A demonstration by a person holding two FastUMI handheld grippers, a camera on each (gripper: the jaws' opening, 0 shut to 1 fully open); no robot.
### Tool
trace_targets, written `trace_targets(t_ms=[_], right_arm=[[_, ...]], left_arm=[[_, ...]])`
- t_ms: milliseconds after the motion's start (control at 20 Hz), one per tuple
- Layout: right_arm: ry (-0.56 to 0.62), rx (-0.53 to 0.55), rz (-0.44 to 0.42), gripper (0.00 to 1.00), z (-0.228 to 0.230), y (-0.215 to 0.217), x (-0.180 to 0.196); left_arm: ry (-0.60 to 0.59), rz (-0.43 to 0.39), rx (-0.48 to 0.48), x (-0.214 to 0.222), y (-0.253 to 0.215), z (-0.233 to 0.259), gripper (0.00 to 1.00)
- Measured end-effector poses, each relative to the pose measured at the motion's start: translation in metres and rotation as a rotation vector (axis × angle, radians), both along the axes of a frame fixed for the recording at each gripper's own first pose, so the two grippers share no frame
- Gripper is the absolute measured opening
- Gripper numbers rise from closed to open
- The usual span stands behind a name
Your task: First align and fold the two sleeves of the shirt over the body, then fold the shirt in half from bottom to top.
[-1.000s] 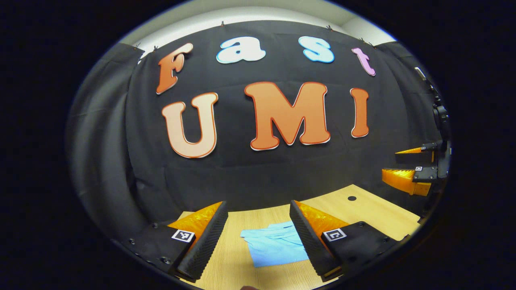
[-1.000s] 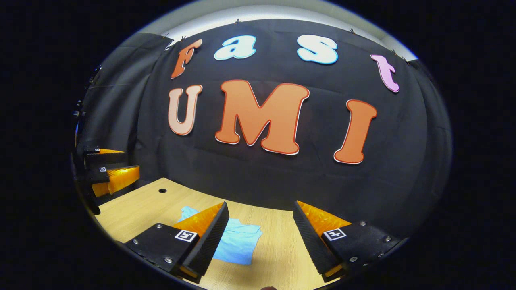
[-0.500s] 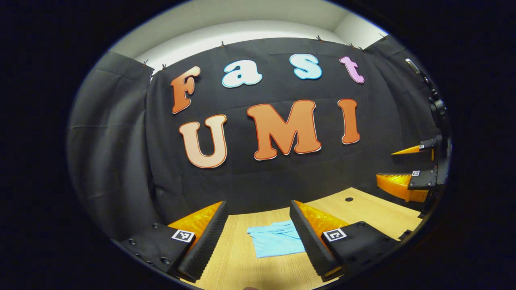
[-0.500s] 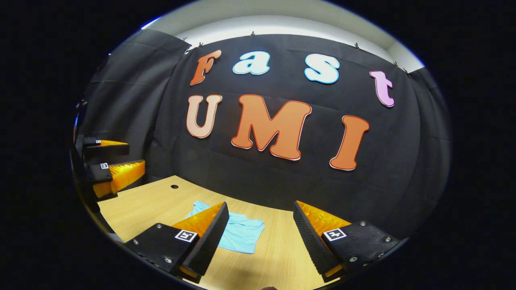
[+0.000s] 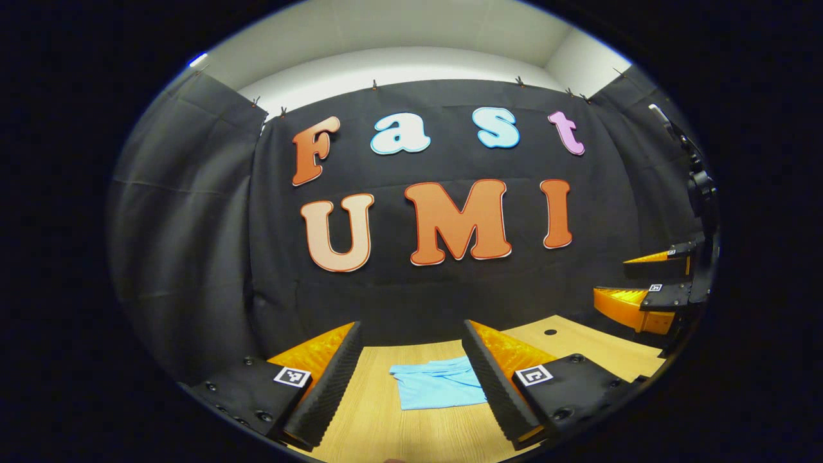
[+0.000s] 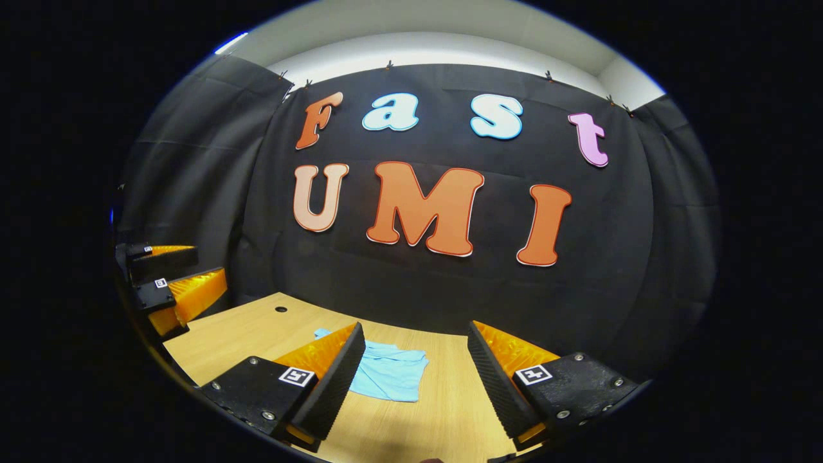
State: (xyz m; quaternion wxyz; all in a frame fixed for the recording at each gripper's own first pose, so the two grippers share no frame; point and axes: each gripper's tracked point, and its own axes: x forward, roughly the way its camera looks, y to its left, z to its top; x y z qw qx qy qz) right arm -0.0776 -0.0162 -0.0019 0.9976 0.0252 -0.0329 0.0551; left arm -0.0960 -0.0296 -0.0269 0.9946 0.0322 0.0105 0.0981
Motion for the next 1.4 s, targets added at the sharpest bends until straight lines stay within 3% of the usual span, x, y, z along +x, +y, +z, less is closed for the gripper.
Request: trace_targets(t_ms=[450, 900, 1400], right_arm=[[-0.027, -0.023, -0.005, 0.98, 0.018, 0.026, 0.006], [-0.005, -0.037, -0.030, 0.98, 0.023, 0.052, 0.030], [0.007, -0.055, -0.074, 0.98, 0.018, 0.047, 0.045]], left_arm=[[-0.019, -0.118, 0.025, 0.021, -0.006, 0.009, 1.00], [-0.031, -0.154, 0.003, 0.044, 0.020, 0.004, 1.00], [-0.051, -0.145, 0.010, 0.068, 0.045, 0.003, 1.00]])
